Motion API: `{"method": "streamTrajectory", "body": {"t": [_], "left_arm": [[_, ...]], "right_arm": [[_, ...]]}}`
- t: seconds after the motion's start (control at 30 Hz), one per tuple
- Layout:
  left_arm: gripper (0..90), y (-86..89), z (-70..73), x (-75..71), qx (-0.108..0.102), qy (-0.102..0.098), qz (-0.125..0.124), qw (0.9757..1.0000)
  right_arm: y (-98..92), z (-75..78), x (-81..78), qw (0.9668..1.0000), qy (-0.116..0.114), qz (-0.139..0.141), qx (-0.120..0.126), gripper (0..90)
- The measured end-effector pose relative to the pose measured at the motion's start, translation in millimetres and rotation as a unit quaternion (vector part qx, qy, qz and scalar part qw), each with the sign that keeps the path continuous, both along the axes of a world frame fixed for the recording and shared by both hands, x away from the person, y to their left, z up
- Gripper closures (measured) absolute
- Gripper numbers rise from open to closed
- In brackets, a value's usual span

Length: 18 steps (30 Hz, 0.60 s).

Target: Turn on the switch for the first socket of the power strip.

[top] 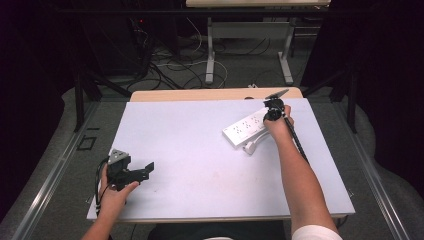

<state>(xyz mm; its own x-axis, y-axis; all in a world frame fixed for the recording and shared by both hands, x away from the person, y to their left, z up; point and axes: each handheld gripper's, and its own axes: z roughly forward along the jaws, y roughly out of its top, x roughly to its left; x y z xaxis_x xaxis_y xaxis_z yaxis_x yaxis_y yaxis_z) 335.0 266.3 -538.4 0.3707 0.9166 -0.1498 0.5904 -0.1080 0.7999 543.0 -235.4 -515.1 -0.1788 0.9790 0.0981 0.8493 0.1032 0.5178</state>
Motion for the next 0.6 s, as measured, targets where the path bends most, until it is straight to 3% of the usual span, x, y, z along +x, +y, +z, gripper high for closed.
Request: {"method": "streamTrajectory", "body": {"t": [0.2,0.43,0.53,0.6], "left_arm": [[2.9,-1.5,-0.3,0.8,0.0,0.003,-0.001,1.0],[2.9,-1.2,-0.3,1.1,-0.001,0.004,-0.001,1.0],[2.9,-0.8,-0.3,1.1,-0.001,0.004,-0.001,1.0],[2.9,-0.7,-0.5,1.3,-0.001,0.004,0.0,1.0]], "right_arm": [[-4.8,-1.0,-0.7,0.9997,-0.001,-0.006,0.025,90.0],[-5.1,-1.5,-0.7,0.9995,-0.006,-0.004,0.03,90.0],[-6.4,-1.1,-0.6,0.9998,-0.002,-0.007,0.018,89.9],[-7.3,-1.2,-0.4,0.9996,-0.002,-0.01,0.025,89.1]]}}
